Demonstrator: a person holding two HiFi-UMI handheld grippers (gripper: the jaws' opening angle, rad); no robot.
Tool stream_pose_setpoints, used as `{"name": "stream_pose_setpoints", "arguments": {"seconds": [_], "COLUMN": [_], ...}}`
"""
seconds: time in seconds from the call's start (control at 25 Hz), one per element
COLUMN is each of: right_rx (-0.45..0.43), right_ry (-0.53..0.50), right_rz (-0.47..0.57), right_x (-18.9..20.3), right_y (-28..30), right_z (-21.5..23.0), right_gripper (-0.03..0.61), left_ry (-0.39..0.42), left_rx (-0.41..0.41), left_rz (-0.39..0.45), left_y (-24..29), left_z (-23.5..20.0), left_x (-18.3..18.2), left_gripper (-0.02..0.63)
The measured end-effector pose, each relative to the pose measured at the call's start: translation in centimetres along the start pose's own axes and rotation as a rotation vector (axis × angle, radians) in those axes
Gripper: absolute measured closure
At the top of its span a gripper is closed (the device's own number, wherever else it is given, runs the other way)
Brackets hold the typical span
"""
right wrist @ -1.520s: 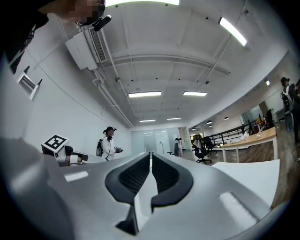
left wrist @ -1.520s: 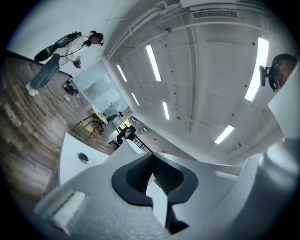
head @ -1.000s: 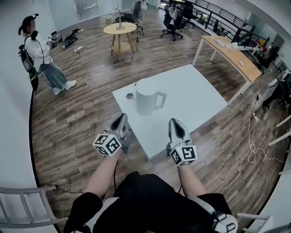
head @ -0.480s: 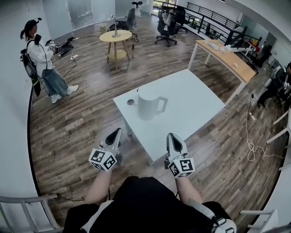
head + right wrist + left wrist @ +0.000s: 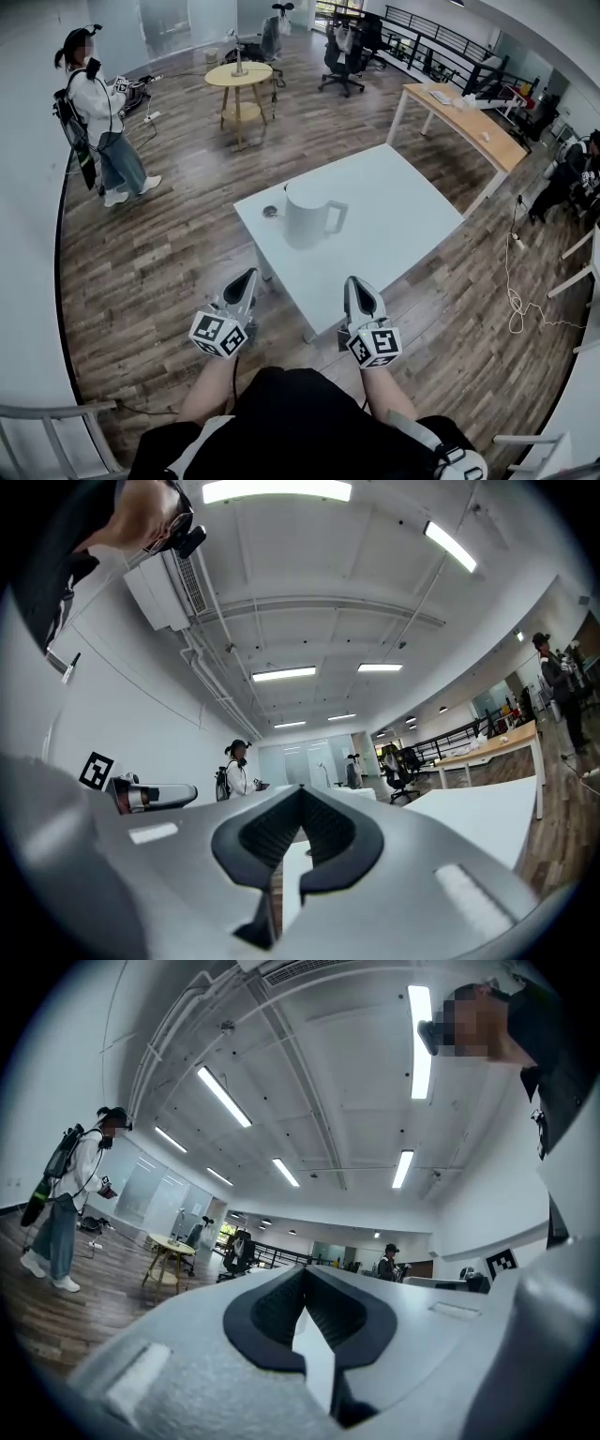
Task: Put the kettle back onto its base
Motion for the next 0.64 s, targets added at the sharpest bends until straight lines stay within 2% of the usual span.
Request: {"name": "stream_pose_setpoints", "arguments": {"seconds": [0.24, 0.48, 0.64], "right_rx": [-0.014, -0.041, -0.029], "right_ry": [0.000, -0.054, -0.062], "right_rz": [-0.030, -0.034, -0.040], "right_x": [1.0, 0.5, 0.7], "right_y": [0.5, 1.6, 1.6], "right_z": [-0.7, -0.8, -0.5], "right_gripper": [0.577, 0.577, 0.577], "left_ry": [-0.006, -0.015, -0.046], "left_rx": [-0.006, -0.008, -0.008], "left_rz": [-0.024, -0.009, 0.001], "left_y": [-0.6, 0.3, 0.4], "left_z": [-0.3, -0.9, -1.6], "left_x": [0.7, 0.5, 0.4], "left_gripper": [0.617, 0.617, 0.617]}}
Point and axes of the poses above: the fingertips, and each gripper's own axes: y forward along the fingers, z to its right, x out of its underside, the point moved 3 cm from there along -y, backward along the fingers, and after that the axes turned 8 degrees about z, right-handed, at the moved point
